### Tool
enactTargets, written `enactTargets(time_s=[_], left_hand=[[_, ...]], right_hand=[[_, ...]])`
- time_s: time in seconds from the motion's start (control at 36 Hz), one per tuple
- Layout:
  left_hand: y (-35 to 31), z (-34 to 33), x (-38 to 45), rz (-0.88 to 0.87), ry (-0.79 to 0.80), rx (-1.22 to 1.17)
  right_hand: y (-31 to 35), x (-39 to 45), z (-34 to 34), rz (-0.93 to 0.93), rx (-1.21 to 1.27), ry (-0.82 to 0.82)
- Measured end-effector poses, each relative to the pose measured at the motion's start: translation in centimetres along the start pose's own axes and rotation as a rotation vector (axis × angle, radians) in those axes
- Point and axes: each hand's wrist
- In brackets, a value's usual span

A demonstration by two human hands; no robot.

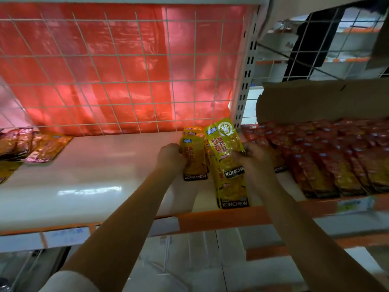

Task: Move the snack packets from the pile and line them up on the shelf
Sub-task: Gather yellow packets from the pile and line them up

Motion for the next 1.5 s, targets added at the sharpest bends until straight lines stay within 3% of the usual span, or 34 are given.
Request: enactTargets(time_s=[0.17, 0.31, 0.44, 0.58, 0.72, 1.06, 1.19, 1.42, 1.5], left_hand=[[-0.1, 0.4, -0.4, 0.023, 0.059, 0.176], [0.8, 1.2, -1.3, 0.018, 0.081, 0.189], [2.0, 1.9, -2.8, -0.022, 0.069, 0.219], [2.2, 2.0, -3.5, -0.091, 0.078, 0.196], [2.6, 1.7, -3.7, -0.137, 0.085, 0.183], [2.0, 0.7, -3.9, -0.226, 0.043, 0.076], [1.9, 0.7, -3.9, -0.306, 0.041, 0.155], [1.5, 0.6, -4.0, -0.325, 0.005, 0.122], [1.7, 0.8, -3.2, -0.262, -0.027, 0.141]], right_hand=[[0.1, -0.4, -0.8, 0.158, -0.135, 0.023], [-0.1, -1.5, -3.2, 0.310, -0.442, 0.096], [1.1, -1.9, -6.0, 0.286, -0.723, 0.202], [1.8, -2.0, -8.3, 0.289, -1.042, 0.194], [2.8, -2.6, -9.0, 0.320, -1.289, 0.323], [2.9, -1.9, -9.4, 0.345, -1.543, 0.272], [2.6, -2.0, -9.8, 0.330, -1.560, 0.260], [3.8, -0.2, -8.1, 0.375, -1.344, 0.191], [4.2, 3.0, -7.3, 0.295, -1.189, 0.155]])
Point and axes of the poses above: each hand's wrist, its own x-axis towards the middle knuckle, its own z-axis out of the back of the hand, y = z × x, and after that the axes turned 6 degrees about -z, right-handed
